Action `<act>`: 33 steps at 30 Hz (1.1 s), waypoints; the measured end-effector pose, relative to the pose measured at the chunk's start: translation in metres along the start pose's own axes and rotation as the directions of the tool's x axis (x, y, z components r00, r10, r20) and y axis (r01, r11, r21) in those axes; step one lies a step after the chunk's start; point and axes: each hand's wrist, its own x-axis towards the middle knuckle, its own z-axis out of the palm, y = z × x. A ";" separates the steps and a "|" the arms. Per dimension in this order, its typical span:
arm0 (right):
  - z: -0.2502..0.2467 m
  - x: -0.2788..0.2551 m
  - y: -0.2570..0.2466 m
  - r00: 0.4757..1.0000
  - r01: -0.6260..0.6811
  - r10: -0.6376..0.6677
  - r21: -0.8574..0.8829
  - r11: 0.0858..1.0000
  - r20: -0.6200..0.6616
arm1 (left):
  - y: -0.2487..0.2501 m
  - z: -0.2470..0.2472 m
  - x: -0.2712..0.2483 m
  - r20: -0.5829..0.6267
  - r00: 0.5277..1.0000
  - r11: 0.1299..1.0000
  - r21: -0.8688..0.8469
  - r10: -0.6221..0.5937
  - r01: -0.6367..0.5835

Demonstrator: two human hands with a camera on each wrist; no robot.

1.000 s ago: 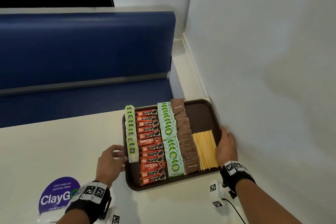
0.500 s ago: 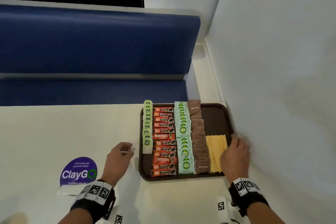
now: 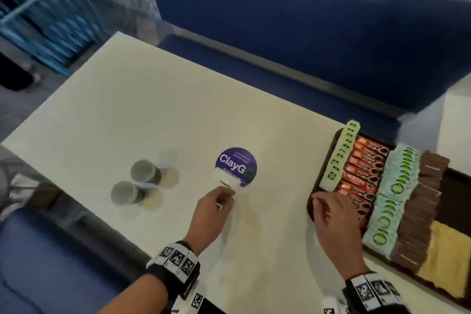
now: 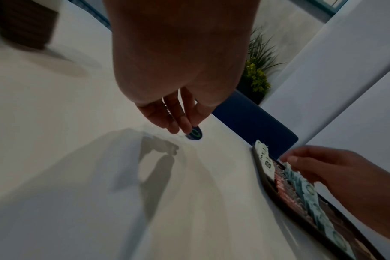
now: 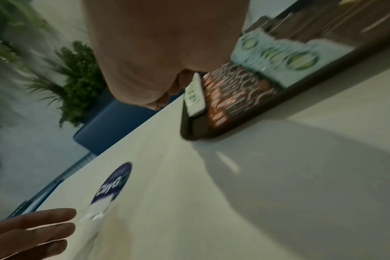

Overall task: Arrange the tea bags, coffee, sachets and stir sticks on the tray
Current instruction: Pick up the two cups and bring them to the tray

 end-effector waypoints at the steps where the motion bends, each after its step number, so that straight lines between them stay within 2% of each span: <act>1: 0.011 0.000 -0.011 1.000 0.017 -0.018 0.021 1.000 0.022 | -0.009 -0.008 -0.007 -0.016 1.000 1.000 0.014 -0.004 0.004; 6: 0.060 -0.008 -0.063 0.980 0.076 -0.093 0.103 0.992 0.175 | -0.054 -0.049 -0.036 -0.072 0.996 0.996 0.061 -0.056 0.061; 10: 0.095 -0.017 -0.102 0.928 0.060 -0.111 0.151 0.987 0.356 | -0.087 -0.079 -0.048 -0.137 0.977 0.986 0.021 -0.163 0.167; 14: 0.122 -0.012 -0.145 0.868 -0.007 -0.097 0.207 0.978 0.486 | -0.107 -0.106 -0.054 -0.298 0.910 0.958 -0.094 -0.288 0.272; 17: 0.143 0.000 -0.179 0.831 0.009 -0.134 0.229 0.973 0.540 | -0.120 -0.120 -0.053 -0.385 0.841 0.925 -0.156 -0.380 0.347; 19: 0.157 0.010 -0.203 0.812 0.034 -0.168 0.243 0.969 0.559 | -0.132 -0.130 -0.050 -0.431 0.803 0.911 -0.217 -0.413 0.351; 21: 0.171 0.020 -0.225 0.807 0.081 -0.210 0.248 0.965 0.552 | -0.140 -0.140 -0.046 -0.472 0.787 0.916 -0.259 -0.397 0.307; 25: 0.191 0.039 -0.262 0.773 0.200 -0.311 0.253 0.946 0.553 | -0.142 -0.158 -0.033 -0.492 0.823 0.954 -0.231 -0.284 0.192; 30: 0.212 0.055 -0.293 0.698 0.331 -0.402 0.231 0.915 0.592 | -0.144 -0.171 -0.012 -0.418 0.903 0.994 -0.080 -0.100 0.073; 33: 0.224 0.060 -0.307 0.674 0.369 -0.423 0.219 0.903 0.606 | -0.143 -0.174 -0.004 -0.403 0.914 0.998 -0.048 -0.049 0.032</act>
